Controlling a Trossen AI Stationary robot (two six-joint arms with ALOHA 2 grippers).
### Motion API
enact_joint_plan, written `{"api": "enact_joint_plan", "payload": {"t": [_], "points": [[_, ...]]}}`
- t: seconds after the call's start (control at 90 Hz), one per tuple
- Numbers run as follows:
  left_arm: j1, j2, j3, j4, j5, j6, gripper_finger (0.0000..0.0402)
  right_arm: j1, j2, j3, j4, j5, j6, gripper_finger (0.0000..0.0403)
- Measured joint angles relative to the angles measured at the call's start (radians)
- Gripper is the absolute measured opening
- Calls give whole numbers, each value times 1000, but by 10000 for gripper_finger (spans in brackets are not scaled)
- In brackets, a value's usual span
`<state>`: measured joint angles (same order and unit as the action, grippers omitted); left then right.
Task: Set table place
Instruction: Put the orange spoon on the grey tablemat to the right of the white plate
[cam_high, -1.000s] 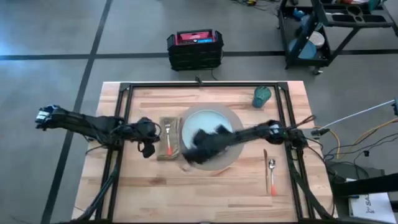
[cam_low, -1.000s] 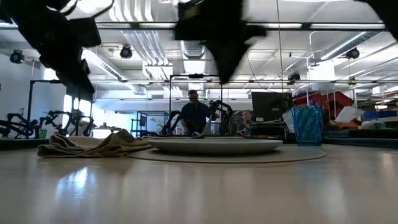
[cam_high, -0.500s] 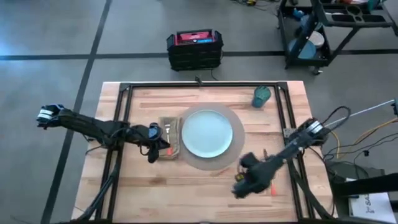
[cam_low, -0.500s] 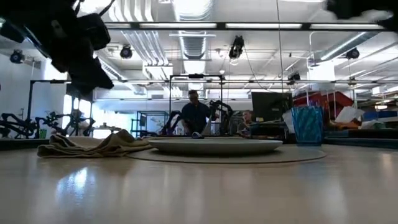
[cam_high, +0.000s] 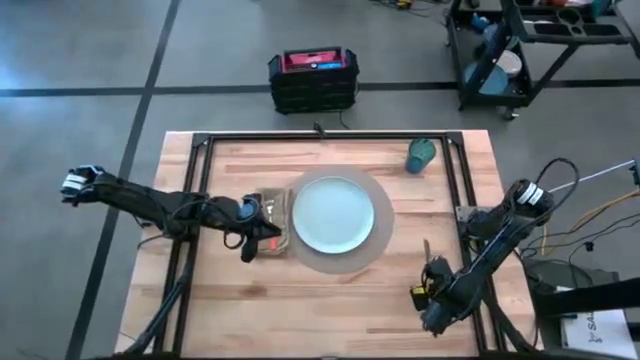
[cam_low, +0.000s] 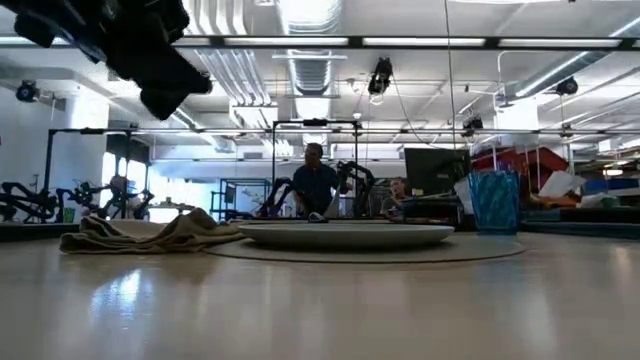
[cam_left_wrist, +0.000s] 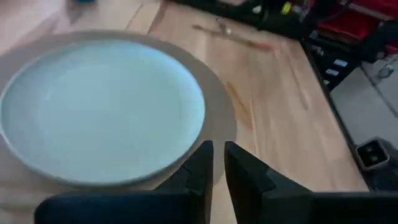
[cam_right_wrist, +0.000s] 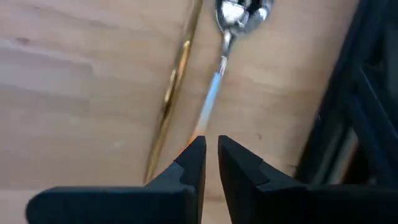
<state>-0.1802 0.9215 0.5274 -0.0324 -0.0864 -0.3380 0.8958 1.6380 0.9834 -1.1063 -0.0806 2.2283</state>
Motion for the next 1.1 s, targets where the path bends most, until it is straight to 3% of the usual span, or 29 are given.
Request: {"api": "enact_joint_plan", "payload": {"t": [0.156, 0.3, 0.533, 0.633, 0.8, 1.011, 1.1], "points": [[0, 27, 17, -6, 0, 24, 27, -5, 8, -70, 19, 33, -27, 67], [0, 49, 21, -12, 0, 34, 27, -8, -5, -149, 139, 37, -42, 98], [4, 48, 22, -5, -5, 46, 27, -22, -10, -171, 170, 28, -50, 121], [3, 47, 22, -12, -6, 58, 27, -27, -11, -171, 171, 29, -53, 98], [3, 46, 22, -12, -8, 68, 27, -30, -10, -169, 170, 38, -66, 13], [3, 46, 21, -13, -9, 68, 27, -32, -19, -154, 141, 37, -35, 3], [-1, 46, 21, -16, -9, 65, 27, -38, -40, -114, 33, 33, -22, 2]]}}
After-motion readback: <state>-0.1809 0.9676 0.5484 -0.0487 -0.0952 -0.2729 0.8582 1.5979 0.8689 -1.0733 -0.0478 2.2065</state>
